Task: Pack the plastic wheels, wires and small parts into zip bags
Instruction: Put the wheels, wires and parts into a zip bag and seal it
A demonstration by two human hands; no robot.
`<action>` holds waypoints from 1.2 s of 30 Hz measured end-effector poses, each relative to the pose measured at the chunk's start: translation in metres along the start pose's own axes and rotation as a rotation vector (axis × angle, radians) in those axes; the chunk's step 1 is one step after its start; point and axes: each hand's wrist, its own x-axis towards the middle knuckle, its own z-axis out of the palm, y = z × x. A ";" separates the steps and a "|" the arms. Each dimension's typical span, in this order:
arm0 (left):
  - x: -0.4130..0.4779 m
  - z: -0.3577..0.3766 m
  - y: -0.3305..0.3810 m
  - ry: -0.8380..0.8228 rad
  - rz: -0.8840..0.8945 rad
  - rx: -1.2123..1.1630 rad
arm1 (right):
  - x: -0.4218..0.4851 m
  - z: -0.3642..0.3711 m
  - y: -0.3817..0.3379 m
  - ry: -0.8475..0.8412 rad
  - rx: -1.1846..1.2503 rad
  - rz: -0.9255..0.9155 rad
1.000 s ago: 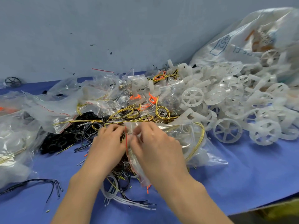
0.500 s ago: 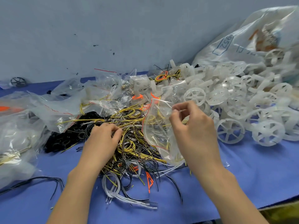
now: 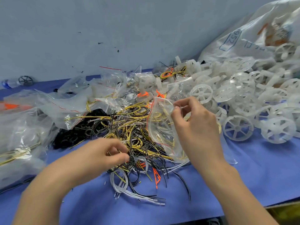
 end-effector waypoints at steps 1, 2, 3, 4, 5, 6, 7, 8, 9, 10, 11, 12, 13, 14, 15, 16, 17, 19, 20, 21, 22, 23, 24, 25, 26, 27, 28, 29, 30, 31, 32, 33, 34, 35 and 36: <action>-0.001 0.005 0.002 -0.047 -0.008 0.015 | 0.000 0.001 -0.001 -0.001 -0.003 -0.002; 0.001 0.011 0.003 -0.068 -0.010 0.033 | 0.000 0.002 -0.001 -0.002 -0.005 -0.004; 0.003 0.015 0.004 -0.071 -0.009 0.057 | -0.001 0.002 -0.001 -0.002 -0.007 -0.005; 0.005 0.018 0.005 -0.056 -0.002 0.096 | -0.001 0.003 -0.001 -0.004 -0.010 -0.006; 0.007 0.019 0.005 -0.035 0.011 0.136 | -0.001 0.004 -0.001 -0.004 -0.015 -0.005; 0.007 0.019 0.005 -0.015 0.032 0.155 | -0.001 0.004 -0.001 -0.004 -0.021 -0.003; 0.007 0.017 0.006 -0.001 0.057 0.143 | -0.001 0.005 -0.001 -0.003 -0.025 -0.002; 0.006 0.014 0.007 0.005 0.087 0.102 | -0.001 0.005 -0.001 -0.002 -0.027 0.000; 0.004 0.010 0.008 0.007 0.122 0.042 | 0.000 0.005 -0.001 -0.002 -0.027 0.004; 0.001 0.005 0.010 0.010 0.161 -0.032 | 0.000 0.005 0.000 -0.003 -0.027 0.008; -0.001 -0.001 0.012 0.020 0.202 -0.111 | 0.000 0.005 0.000 -0.005 -0.025 0.012; -0.004 -0.007 0.013 0.048 0.244 -0.174 | 0.000 0.005 0.000 -0.007 -0.023 0.014; -0.006 -0.012 0.015 0.102 0.273 -0.215 | 0.001 0.005 0.001 -0.009 -0.022 0.016; -0.008 -0.017 0.015 0.179 0.287 -0.241 | 0.001 0.004 0.001 -0.010 -0.021 0.016; -0.008 -0.020 0.016 0.270 0.286 -0.273 | 0.001 0.004 0.001 -0.009 -0.020 0.013; -0.007 -0.022 0.017 0.361 0.278 -0.314 | 0.000 0.003 0.000 -0.008 -0.020 0.009; -0.006 -0.023 0.019 0.443 0.277 -0.354 | 0.000 0.003 0.000 -0.008 -0.019 0.003; -0.004 -0.023 0.023 0.574 0.310 -0.441 | -0.001 0.003 0.000 -0.009 -0.019 -0.007; -0.003 -0.022 0.025 0.638 0.341 -0.486 | -0.001 0.003 0.000 -0.010 -0.018 -0.010; -0.002 -0.023 0.027 0.717 0.376 -0.507 | -0.001 0.003 0.000 -0.010 -0.012 -0.011; -0.001 -0.025 0.028 0.804 0.408 -0.519 | -0.001 0.003 0.001 -0.011 -0.003 -0.011; -0.001 -0.028 0.030 0.887 0.429 -0.559 | -0.001 0.003 0.001 -0.013 0.007 -0.012; -0.001 -0.031 0.031 0.956 0.440 -0.656 | -0.001 0.002 0.001 -0.018 0.013 -0.016; -0.001 -0.033 0.032 0.991 0.442 -0.798 | 0.000 0.002 0.000 -0.024 0.018 -0.024; 0.000 -0.035 0.034 0.990 0.431 -0.948 | 0.000 0.003 0.000 -0.028 0.024 -0.033; 0.001 -0.035 0.035 0.956 0.403 -1.076 | 0.000 0.003 -0.001 -0.032 0.030 -0.040; 0.003 -0.032 0.035 0.902 0.346 -1.161 | -0.001 0.003 -0.001 -0.038 0.034 -0.045; 0.006 -0.029 0.035 0.833 0.269 -1.210 | -0.001 0.003 -0.002 -0.044 0.033 -0.050; 0.009 -0.024 0.035 0.762 0.194 -1.235 | -0.002 0.003 -0.002 -0.049 0.032 -0.054; 0.013 -0.019 0.034 0.705 0.131 -1.238 | -0.002 0.003 -0.002 -0.053 0.032 -0.057; 0.016 -0.016 0.033 0.676 0.090 -1.201 | -0.002 0.003 -0.001 -0.055 0.033 -0.057; 0.019 -0.015 0.030 0.672 0.080 -1.128 | -0.001 0.002 0.000 -0.057 0.035 -0.055; 0.020 -0.015 0.026 0.678 0.100 -1.042 | 0.000 0.001 0.001 -0.059 0.037 -0.052; 0.020 -0.018 0.023 0.673 0.141 -0.963 | 0.001 0.000 0.002 -0.063 0.041 -0.049; 0.017 -0.021 0.020 0.644 0.195 -0.894 | 0.001 -0.001 0.003 -0.069 0.047 -0.046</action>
